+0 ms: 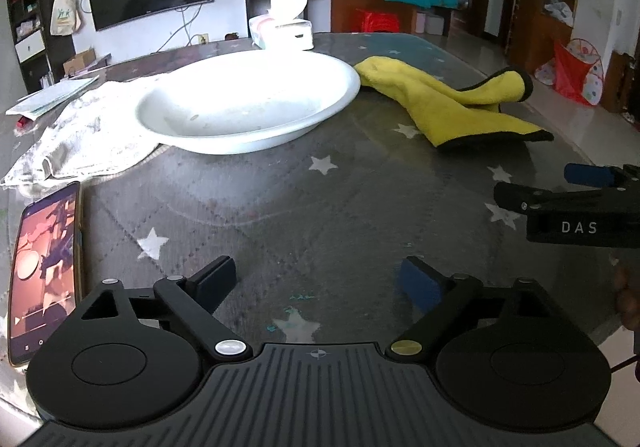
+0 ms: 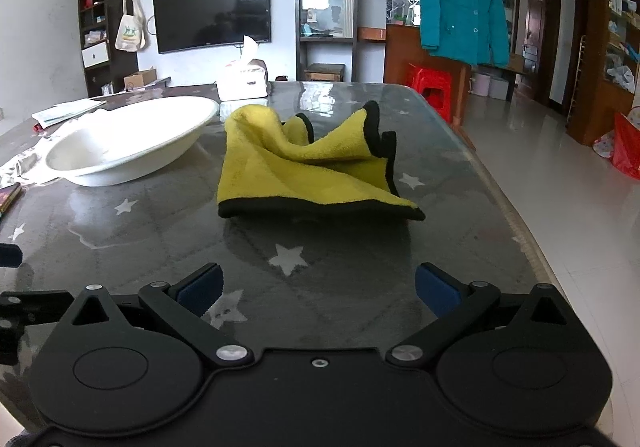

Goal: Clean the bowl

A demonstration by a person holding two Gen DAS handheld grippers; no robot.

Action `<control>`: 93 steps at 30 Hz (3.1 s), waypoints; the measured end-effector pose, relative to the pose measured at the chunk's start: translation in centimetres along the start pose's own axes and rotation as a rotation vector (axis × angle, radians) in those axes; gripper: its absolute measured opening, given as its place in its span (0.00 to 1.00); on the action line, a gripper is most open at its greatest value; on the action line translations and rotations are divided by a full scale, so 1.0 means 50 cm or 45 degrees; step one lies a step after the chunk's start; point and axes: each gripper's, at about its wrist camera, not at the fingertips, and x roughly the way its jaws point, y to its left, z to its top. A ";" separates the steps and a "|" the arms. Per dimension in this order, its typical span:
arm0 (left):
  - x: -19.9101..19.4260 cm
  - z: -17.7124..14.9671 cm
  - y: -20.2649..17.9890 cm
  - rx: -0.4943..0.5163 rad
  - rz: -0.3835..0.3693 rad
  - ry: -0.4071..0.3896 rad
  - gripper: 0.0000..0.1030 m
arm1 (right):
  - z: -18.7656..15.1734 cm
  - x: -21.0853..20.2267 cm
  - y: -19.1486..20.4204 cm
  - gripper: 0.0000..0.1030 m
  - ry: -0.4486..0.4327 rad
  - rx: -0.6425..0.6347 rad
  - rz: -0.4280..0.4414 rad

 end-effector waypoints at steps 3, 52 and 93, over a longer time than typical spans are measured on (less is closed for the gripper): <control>0.001 -0.001 0.002 -0.004 -0.003 0.000 0.90 | 0.000 0.004 -0.001 1.00 0.007 -0.002 0.001; -0.004 0.046 0.197 -0.088 0.210 -0.089 0.91 | 0.043 0.061 -0.051 1.00 0.064 0.029 -0.049; 0.080 0.150 0.515 -0.291 0.378 -0.154 0.91 | 0.043 0.069 -0.052 1.00 0.068 0.032 -0.045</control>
